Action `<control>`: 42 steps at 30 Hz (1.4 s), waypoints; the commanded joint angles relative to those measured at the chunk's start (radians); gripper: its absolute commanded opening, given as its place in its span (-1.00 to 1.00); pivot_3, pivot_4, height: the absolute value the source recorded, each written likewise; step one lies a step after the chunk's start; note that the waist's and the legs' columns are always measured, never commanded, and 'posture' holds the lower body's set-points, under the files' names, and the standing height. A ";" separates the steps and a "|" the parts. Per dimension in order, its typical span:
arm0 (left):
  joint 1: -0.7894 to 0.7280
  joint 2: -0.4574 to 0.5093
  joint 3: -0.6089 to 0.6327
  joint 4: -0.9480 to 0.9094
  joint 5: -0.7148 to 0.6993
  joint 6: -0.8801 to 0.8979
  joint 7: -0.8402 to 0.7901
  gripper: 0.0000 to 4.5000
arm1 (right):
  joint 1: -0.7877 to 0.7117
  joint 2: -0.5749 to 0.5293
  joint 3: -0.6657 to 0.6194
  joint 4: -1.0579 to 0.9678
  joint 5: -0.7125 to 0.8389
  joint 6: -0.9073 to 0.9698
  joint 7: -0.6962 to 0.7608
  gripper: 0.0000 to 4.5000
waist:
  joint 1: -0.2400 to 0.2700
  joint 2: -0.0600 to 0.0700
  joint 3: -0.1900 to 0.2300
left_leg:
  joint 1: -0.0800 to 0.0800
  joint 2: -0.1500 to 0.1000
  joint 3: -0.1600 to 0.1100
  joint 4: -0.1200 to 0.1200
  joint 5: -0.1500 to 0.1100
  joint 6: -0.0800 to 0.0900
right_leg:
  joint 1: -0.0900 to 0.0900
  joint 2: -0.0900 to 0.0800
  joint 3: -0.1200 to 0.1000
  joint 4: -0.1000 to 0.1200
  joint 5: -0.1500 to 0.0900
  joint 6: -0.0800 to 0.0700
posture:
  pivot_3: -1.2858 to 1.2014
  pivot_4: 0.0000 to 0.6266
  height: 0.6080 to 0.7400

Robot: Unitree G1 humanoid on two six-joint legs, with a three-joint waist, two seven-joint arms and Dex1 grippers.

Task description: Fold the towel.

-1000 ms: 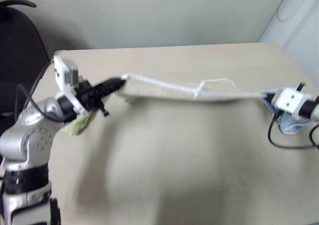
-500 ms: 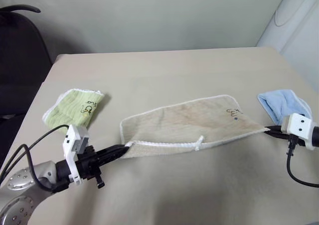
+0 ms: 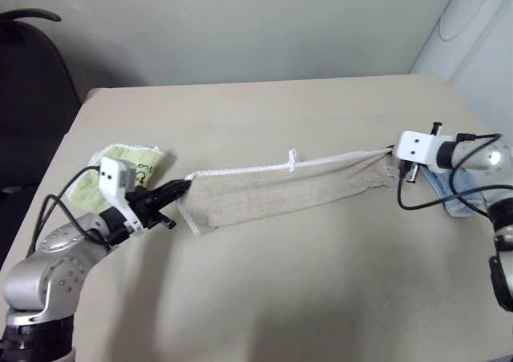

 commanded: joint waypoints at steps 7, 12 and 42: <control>-0.027 -0.010 -0.097 0.095 0.188 -0.111 0.001 -0.89 | -0.148 0.055 0.120 0.216 -0.194 -0.058 -0.253 -0.90 | 0.000 0.000 0.000 | -0.005 0.000 0.000 0.000 0.002 -0.003 | -0.005 0.000 -0.001 0.000 0.001 -0.002 | 0.03 -0.52 1.00; -0.020 -0.023 -0.098 0.096 0.211 -0.116 -0.004 -0.18 | -0.158 0.046 0.164 0.238 -0.266 -0.090 -0.372 -0.25 | 0.000 0.000 0.000 | -0.006 0.000 0.000 -0.001 0.002 -0.003 | -0.006 -0.001 -0.001 0.000 0.001 -0.002 | 0.03 -0.52 1.00; -0.066 0.020 -0.255 -0.085 0.336 -0.261 -0.142 0.92 | 0.591 0.283 -0.923 -1.040 1.291 1.634 -0.487 1.00 | 0.005 -0.001 0.000 | -0.004 0.000 0.002 -0.001 0.005 -0.008 | -0.005 0.003 0.002 -0.001 0.000 -0.002 | 0.03 -0.52 1.00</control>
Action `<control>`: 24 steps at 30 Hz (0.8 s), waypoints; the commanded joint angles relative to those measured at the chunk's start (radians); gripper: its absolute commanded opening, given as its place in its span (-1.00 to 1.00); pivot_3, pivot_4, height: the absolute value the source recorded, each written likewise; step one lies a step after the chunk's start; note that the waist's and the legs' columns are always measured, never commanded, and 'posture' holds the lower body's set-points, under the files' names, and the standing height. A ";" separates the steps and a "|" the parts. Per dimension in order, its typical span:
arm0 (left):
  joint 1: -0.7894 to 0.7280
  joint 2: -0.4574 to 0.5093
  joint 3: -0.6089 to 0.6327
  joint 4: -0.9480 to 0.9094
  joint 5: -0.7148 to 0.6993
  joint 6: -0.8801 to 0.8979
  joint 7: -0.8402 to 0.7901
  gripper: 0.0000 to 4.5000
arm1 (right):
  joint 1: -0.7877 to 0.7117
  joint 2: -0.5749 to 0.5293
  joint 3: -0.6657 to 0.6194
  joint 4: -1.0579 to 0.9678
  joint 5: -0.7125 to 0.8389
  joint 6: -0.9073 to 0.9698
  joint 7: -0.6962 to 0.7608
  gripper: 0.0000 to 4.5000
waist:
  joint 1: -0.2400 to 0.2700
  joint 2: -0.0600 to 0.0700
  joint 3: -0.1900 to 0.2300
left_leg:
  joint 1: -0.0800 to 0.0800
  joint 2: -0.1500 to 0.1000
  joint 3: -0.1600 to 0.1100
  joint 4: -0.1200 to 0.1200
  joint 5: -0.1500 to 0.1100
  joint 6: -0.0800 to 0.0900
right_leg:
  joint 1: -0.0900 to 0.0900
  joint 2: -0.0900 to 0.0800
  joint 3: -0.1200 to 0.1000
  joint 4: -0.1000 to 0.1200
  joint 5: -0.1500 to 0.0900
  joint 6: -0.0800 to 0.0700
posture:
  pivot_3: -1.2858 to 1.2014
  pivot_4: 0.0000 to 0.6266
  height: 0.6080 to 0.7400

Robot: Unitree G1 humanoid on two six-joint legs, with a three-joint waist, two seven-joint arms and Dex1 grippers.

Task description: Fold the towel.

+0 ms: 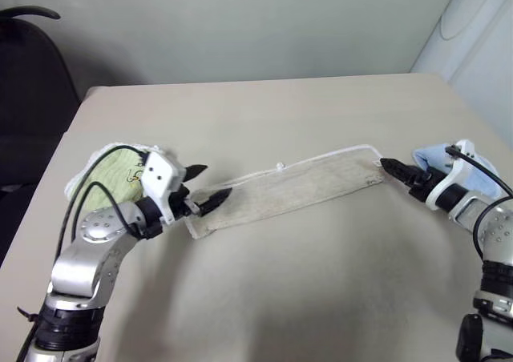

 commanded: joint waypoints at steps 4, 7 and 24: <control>0.022 0.022 -0.081 0.071 0.121 -0.113 -0.064 0.92 | 0.039 0.067 -0.156 -0.142 0.199 0.221 -0.204 1.00 | 0.000 0.000 0.000 | 0.000 0.000 -0.002 -0.001 -0.001 0.001 | 0.000 0.000 0.000 0.000 -0.001 0.001 | 0.03 -0.52 1.00; 0.042 0.031 -0.097 0.118 0.162 -0.144 -0.080 0.92 | 0.020 0.141 -0.169 -0.110 0.217 0.250 -0.307 1.00 | -0.003 0.000 0.000 | 0.000 0.000 -0.002 0.000 -0.003 0.005 | 0.000 0.000 0.000 0.000 -0.001 0.002 | 0.03 -0.52 1.00; 0.102 0.060 -0.093 0.269 0.319 -0.318 -0.061 0.92 | -0.304 0.177 -0.117 0.512 0.015 -0.116 -0.353 1.00 | -0.016 -0.005 -0.021 | 0.010 -0.001 -0.005 -0.002 -0.008 0.015 | 0.007 0.000 0.000 0.001 -0.001 0.002 | 0.03 -0.52 1.00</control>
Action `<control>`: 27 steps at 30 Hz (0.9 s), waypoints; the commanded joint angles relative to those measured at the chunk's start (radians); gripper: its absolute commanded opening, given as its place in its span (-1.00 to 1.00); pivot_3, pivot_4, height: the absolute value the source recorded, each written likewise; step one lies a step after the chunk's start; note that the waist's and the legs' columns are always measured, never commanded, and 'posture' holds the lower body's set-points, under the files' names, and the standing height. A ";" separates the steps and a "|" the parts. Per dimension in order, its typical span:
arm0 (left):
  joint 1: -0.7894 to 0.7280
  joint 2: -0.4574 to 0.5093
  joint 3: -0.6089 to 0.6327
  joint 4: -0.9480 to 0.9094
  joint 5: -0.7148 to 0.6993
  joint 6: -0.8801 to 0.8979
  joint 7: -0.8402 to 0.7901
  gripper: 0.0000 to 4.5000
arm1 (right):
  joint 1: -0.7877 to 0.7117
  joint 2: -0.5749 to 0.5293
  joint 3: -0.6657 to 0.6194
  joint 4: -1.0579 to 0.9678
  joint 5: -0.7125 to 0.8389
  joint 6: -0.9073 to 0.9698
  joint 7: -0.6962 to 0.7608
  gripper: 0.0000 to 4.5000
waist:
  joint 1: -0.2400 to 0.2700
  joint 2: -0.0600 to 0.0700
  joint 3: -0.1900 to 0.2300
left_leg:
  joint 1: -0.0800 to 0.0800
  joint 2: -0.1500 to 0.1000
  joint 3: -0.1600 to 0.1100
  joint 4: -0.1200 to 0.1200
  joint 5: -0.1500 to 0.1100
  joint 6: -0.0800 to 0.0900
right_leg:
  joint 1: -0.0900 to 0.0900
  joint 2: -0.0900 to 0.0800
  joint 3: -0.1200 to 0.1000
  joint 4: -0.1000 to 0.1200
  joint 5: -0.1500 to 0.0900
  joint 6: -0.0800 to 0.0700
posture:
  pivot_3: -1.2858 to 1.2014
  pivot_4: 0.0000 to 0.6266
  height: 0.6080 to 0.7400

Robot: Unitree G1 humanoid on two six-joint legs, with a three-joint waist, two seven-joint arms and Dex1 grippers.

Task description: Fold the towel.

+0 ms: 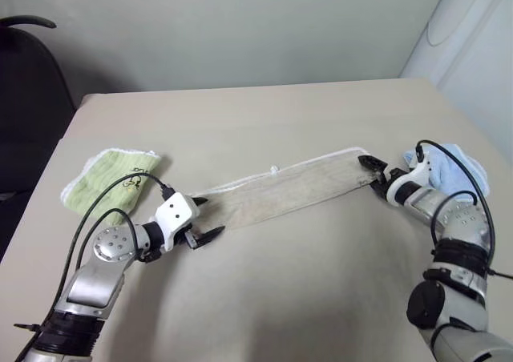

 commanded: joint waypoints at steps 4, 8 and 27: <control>0.026 0.010 0.032 0.011 0.028 0.011 0.031 0.92 | -0.051 -0.028 0.002 0.167 -0.070 -0.148 0.027 0.73 | 0.000 -0.001 -0.001 | 0.001 0.000 0.000 0.000 0.000 0.000 | 0.002 0.000 0.000 0.000 0.000 -0.001 | 0.03 -0.52 1.00; 0.052 0.017 0.052 -0.007 0.012 0.016 0.028 0.92 | -0.036 -0.046 -0.009 0.175 -0.076 -0.175 0.025 0.08 | 0.001 -0.001 -0.001 | 0.001 0.000 0.000 -0.001 -0.001 0.000 | 0.001 0.000 0.000 0.000 -0.001 -0.001 | 0.03 -0.52 1.00; -0.040 -0.160 0.404 -0.291 -0.699 0.528 0.188 0.92 | 0.072 -0.274 0.497 -0.200 -0.495 -0.559 0.478 -0.74 | 0.023 0.001 0.002 | -0.008 -0.001 0.001 -0.003 0.006 -0.012 | -0.006 -0.001 -0.002 0.000 -0.001 -0.002 | 0.03 -0.52 1.00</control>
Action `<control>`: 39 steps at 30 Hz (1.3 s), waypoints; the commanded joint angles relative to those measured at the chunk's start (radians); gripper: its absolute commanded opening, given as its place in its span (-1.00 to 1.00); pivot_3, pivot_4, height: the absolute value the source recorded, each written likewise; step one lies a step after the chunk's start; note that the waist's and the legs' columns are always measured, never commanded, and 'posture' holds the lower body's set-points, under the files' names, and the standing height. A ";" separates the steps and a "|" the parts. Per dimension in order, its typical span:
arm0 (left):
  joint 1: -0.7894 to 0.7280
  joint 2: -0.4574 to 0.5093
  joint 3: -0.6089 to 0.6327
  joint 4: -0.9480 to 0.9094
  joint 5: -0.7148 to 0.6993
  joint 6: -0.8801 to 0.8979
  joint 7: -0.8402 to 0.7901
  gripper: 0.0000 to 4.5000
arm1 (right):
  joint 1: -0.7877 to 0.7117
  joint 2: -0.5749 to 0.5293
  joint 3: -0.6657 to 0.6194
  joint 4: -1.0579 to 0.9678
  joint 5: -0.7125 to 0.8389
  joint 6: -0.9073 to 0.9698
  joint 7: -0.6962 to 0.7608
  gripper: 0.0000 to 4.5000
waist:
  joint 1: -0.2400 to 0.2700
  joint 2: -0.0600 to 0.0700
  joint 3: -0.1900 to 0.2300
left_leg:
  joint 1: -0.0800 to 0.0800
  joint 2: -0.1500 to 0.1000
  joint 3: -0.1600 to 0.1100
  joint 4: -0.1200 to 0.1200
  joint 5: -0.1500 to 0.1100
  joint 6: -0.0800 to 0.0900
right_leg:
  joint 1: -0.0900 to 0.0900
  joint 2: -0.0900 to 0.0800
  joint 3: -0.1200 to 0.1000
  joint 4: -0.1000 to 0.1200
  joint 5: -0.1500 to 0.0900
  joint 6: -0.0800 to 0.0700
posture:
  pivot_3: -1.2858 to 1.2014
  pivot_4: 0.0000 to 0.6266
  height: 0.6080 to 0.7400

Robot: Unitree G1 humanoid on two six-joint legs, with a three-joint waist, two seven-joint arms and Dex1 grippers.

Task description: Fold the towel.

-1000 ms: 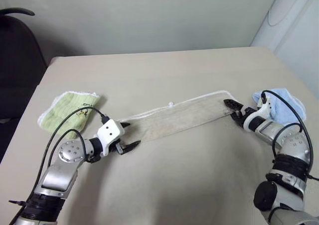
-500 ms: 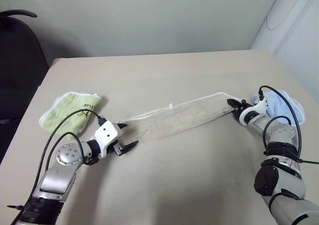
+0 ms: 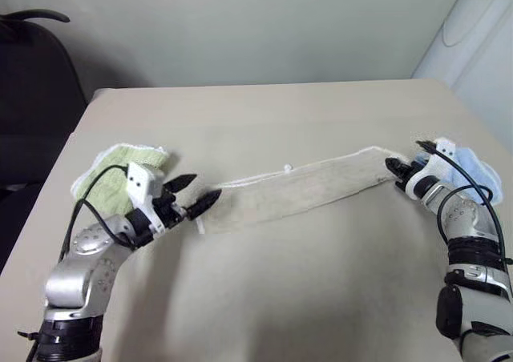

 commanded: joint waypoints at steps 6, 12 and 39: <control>-0.022 -0.006 0.102 -0.048 -0.163 0.091 0.118 0.92 | -0.006 -0.110 0.372 -0.317 -0.304 -0.303 0.309 -0.74 | -0.004 -0.001 0.000 | 0.000 0.001 -0.001 0.001 0.000 0.000 | 0.001 0.001 0.000 -0.001 0.000 0.000 | 0.03 -0.52 1.00; -0.017 -0.042 0.067 -0.071 -0.155 0.075 0.152 0.92 | 0.002 -0.083 0.639 -0.304 -0.616 -0.507 0.323 -0.74 | -0.001 -0.004 0.001 | 0.000 0.001 -0.002 0.002 -0.001 0.001 | 0.001 0.000 -0.001 -0.001 0.001 0.001 | 0.03 -0.52 1.00; 0.135 -0.158 0.035 -0.234 -0.256 0.137 0.416 0.92 | 0.099 0.036 0.303 -0.252 -0.156 -0.141 0.452 -0.83 | 0.000 -0.013 0.004 | 0.005 0.001 0.001 0.002 0.002 -0.004 | 0.005 0.003 0.001 -0.003 0.000 0.001 | 0.03 -0.52 1.00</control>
